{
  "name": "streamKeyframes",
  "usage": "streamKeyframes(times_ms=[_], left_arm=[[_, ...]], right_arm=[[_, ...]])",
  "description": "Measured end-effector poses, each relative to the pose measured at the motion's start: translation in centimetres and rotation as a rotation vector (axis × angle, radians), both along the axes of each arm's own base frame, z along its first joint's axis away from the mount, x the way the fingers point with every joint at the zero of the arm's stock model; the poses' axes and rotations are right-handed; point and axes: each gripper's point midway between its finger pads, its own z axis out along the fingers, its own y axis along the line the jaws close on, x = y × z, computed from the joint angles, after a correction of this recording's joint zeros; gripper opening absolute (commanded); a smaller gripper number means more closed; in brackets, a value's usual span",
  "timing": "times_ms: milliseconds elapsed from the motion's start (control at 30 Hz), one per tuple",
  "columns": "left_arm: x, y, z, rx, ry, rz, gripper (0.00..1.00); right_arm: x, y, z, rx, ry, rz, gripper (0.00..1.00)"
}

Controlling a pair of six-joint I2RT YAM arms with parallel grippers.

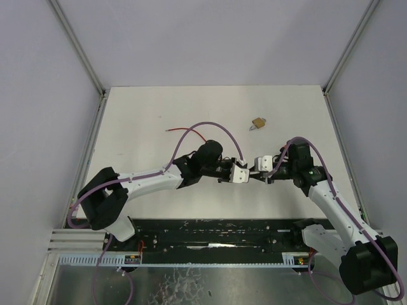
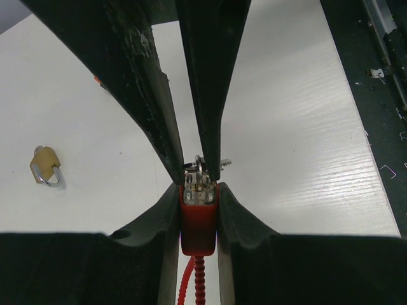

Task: Lock with the key
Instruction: Lock the lock.

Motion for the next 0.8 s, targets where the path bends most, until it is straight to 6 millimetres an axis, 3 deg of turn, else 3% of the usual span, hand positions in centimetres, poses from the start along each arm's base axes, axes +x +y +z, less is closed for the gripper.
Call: streamKeyframes(times_ms=[133, 233, 433, 633, 800], left_arm=[[0.2, 0.0, 0.1, -0.001, 0.002, 0.012, 0.00], [0.3, 0.0, 0.2, -0.001, 0.007, 0.020, 0.00], [0.5, -0.2, 0.3, 0.002, 0.016, 0.030, 0.00], [1.2, 0.0, 0.5, -0.002, 0.021, 0.066, 0.00], [1.9, 0.2, 0.7, -0.019, 0.029, 0.092, 0.00]], right_arm=[[0.2, 0.0, 0.1, 0.000, 0.006, -0.017, 0.00], [0.3, -0.1, 0.1, -0.003, 0.001, -0.021, 0.01], [0.2, 0.0, 0.4, 0.014, 0.041, -0.040, 0.29], [0.4, -0.6, 1.9, 0.046, 0.101, -0.100, 0.39], [0.5, -0.8, 3.2, 0.092, 0.133, -0.140, 0.39]])
